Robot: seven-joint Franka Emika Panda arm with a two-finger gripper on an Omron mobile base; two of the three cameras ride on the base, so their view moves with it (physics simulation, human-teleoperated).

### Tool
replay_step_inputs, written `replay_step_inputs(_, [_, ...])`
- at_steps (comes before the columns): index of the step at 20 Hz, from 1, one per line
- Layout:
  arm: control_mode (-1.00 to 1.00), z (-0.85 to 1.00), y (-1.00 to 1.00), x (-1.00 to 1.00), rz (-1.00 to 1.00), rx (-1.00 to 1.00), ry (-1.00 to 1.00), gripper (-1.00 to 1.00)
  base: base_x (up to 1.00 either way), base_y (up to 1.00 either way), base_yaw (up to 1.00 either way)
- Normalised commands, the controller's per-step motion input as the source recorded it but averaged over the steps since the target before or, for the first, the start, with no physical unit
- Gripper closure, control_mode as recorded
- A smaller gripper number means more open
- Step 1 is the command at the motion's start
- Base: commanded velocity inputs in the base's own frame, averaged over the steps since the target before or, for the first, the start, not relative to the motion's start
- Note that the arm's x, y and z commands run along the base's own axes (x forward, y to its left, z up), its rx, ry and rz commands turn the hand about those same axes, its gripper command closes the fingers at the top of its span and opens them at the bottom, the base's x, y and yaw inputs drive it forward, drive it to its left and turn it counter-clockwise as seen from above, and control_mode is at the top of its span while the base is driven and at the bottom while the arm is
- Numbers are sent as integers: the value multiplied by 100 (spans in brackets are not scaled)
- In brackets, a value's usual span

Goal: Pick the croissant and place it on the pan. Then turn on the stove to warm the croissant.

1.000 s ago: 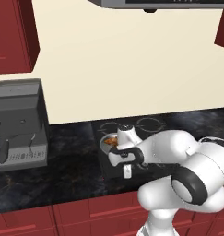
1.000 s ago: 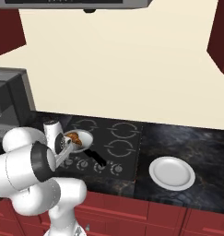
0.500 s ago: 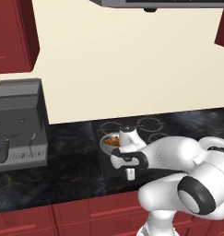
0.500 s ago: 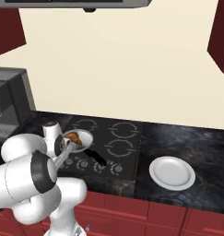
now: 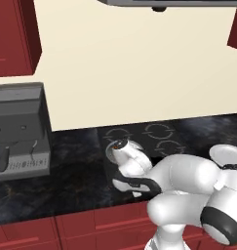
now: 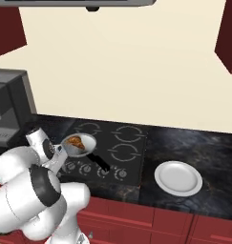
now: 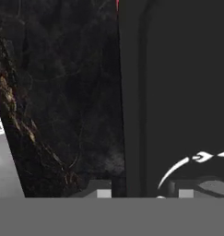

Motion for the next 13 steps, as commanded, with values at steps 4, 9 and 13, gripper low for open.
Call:
replay_step_inputs(4, [-100, 79, 48, -100, 0, -16, -84, 100, 0, 0, 0])
replay_step_inputs(9, [-100, 73, 41, -100, 0, -20, -86, 100, 0, 0, 0])
replay_step_inputs(13, [-100, 25, 16, -100, 0, -17, -77, 100, 0, 0, 0])
